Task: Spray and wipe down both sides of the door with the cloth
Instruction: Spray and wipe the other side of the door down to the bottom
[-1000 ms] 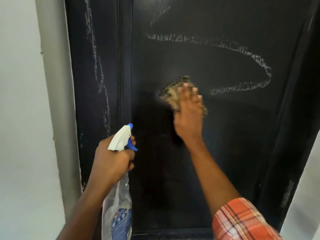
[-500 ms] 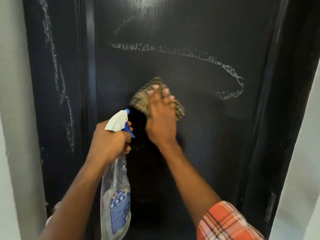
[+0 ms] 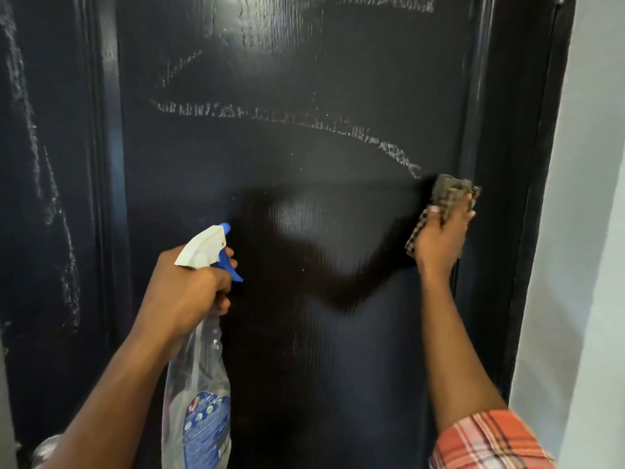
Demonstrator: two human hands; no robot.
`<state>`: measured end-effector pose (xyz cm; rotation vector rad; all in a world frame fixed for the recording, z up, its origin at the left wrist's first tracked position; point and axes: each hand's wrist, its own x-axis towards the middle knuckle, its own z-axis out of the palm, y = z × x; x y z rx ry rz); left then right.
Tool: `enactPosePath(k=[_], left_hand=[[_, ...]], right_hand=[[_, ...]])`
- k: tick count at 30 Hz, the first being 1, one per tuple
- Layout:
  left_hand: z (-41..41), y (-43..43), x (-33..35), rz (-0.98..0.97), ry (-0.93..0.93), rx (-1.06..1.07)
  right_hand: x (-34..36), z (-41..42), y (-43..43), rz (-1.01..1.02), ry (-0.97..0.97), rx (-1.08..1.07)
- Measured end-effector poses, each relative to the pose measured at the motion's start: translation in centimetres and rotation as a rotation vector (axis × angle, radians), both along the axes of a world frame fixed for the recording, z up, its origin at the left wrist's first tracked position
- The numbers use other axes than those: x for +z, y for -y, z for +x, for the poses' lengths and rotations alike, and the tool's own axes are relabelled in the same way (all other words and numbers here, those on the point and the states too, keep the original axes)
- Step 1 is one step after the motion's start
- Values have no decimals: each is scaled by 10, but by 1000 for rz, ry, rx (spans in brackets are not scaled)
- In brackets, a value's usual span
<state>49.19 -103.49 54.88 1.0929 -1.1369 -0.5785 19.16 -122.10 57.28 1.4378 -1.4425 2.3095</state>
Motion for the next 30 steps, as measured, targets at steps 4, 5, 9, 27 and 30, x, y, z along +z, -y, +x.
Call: enactPosePath(k=[4,5,9,27,30], left_hand=[[-7,4,5,-16,5,-25],[-8,5,5,-20,4,-29],[-15,11,6,-31,1,-17],[-22,4,-13,6,-102,19],[-4,1,-19,28,-101,45]], right_hand=[[9,48,-10,-28,-16,-51],[10,75,-18,-72,-128,-64],[3,161,-45,-299,-727,-24],[62,86,-20,-79,-136,-81],[62,184,-47,-238,-419,-83]])
